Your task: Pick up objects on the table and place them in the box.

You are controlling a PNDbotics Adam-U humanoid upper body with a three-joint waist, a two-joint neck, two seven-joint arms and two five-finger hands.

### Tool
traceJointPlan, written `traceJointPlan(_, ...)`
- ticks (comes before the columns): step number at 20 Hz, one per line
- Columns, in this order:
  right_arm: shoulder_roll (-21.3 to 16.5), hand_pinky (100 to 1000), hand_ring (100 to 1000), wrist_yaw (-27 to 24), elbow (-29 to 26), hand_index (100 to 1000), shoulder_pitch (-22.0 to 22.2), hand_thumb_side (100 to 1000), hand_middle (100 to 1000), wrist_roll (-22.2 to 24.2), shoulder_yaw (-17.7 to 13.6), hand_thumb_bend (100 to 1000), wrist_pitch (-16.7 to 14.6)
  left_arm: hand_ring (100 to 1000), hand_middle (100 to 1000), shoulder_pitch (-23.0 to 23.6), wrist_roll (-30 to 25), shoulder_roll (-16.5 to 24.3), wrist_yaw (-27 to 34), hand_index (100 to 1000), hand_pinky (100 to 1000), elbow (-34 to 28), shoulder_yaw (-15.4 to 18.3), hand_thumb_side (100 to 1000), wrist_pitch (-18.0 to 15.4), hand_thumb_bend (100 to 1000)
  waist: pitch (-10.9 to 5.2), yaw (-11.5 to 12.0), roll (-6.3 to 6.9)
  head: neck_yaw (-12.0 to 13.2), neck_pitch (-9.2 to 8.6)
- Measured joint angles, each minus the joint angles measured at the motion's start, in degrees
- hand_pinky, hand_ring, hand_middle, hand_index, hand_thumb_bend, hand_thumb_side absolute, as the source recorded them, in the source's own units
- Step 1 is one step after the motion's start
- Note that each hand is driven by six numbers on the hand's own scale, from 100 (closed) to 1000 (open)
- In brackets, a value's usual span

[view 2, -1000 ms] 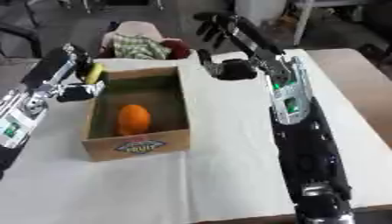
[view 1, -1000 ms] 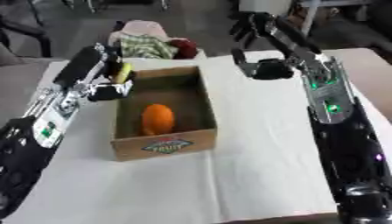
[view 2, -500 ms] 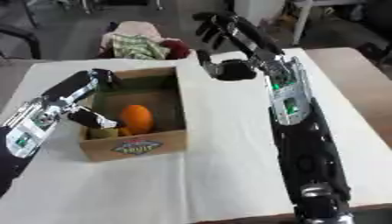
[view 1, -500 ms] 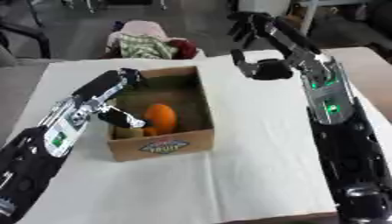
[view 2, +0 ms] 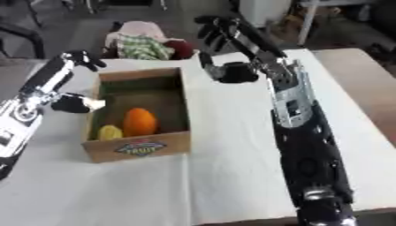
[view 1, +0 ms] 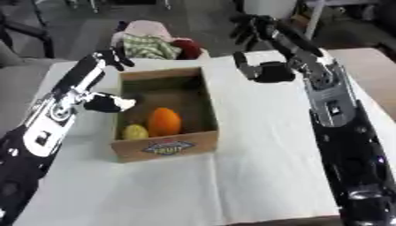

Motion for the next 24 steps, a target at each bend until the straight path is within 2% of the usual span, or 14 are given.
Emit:
traceJointPlan(3,-0.5,576,688,-0.1,0.0,920,0.2,100,693,0.1,0.0,100,0.0,629,614,4.1,2.8,-0.2,2.8,709,818,-4.5,2.5,219,1.2,321,0.35,0.6,0.07,-0.3,-0.01)
traceJointPlan(7,-1.3,576,688,-0.3,0.0,919,0.2,100,694,0.3,-0.3,100,-0.1,615,600,9.8,5.6,-1.4,6.6,705,815,-10.5,4.7,191,3.6,249,0.70,1.3,0.12,-0.6,-0.02)
traceJointPlan(14,-2.4,576,688,-0.8,0.0,919,0.7,100,693,0.3,-1.0,100,0.0,606,589,19.2,5.8,-3.6,13.1,701,815,-20.9,8.6,175,9.4,204,0.78,2.0,-0.18,-0.3,0.02)
traceJointPlan(19,-2.9,573,686,-0.8,0.0,918,1.2,100,691,0.2,-1.2,100,0.2,601,585,22.2,5.7,-4.0,18.1,701,815,-26.2,10.5,148,13.3,168,0.81,2.4,-0.12,1.5,0.34)
traceJointPlan(24,-2.9,573,686,-0.8,0.0,915,1.2,100,691,0.2,-1.4,100,0.3,600,584,23.2,5.4,-4.0,23.8,700,816,-27.5,11.8,136,14.7,146,0.94,2.5,-0.10,3.2,1.02)
